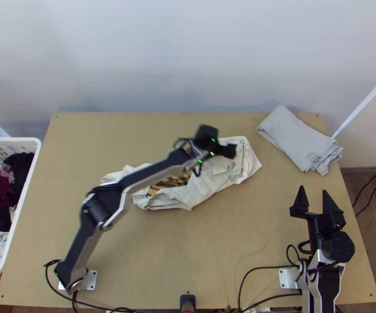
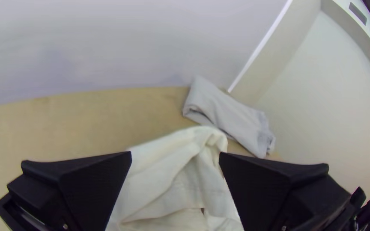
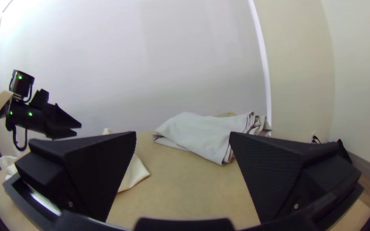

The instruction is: Fold the t-shirt

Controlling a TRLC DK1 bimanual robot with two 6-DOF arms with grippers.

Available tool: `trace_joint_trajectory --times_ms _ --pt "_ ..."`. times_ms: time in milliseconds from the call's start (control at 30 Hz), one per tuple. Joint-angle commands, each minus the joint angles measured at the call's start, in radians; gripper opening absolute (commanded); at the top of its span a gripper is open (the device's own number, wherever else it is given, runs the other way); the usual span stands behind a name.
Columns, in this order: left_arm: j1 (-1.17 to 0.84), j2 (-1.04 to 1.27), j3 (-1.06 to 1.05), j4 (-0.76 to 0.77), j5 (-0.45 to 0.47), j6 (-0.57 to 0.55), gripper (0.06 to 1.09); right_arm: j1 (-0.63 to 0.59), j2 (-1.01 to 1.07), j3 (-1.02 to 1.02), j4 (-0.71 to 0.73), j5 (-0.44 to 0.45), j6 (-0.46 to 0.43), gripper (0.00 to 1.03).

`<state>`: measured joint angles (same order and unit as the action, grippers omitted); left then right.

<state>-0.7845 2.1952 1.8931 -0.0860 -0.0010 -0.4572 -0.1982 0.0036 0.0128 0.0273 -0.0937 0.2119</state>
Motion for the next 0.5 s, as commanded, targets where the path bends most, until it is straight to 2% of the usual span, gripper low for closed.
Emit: trace_joint_trajectory --times_ms 0,200,300,467 --pt "0.044 -0.193 -0.077 0.005 0.006 -0.028 1.05 0.006 -0.005 -0.007 -0.013 0.005 0.014 0.98" --pt "0.097 -0.394 -0.261 -0.057 0.006 0.075 1.05 0.006 -0.005 -0.007 -0.013 0.005 0.015 0.98" --pt "0.123 -0.494 -0.319 -0.155 0.004 0.141 1.05 0.006 -0.007 -0.007 -0.013 0.005 0.014 0.98" --pt "0.182 -0.604 -0.342 -0.445 0.004 0.241 1.05 0.006 -0.005 -0.007 -0.013 0.005 0.015 0.98"
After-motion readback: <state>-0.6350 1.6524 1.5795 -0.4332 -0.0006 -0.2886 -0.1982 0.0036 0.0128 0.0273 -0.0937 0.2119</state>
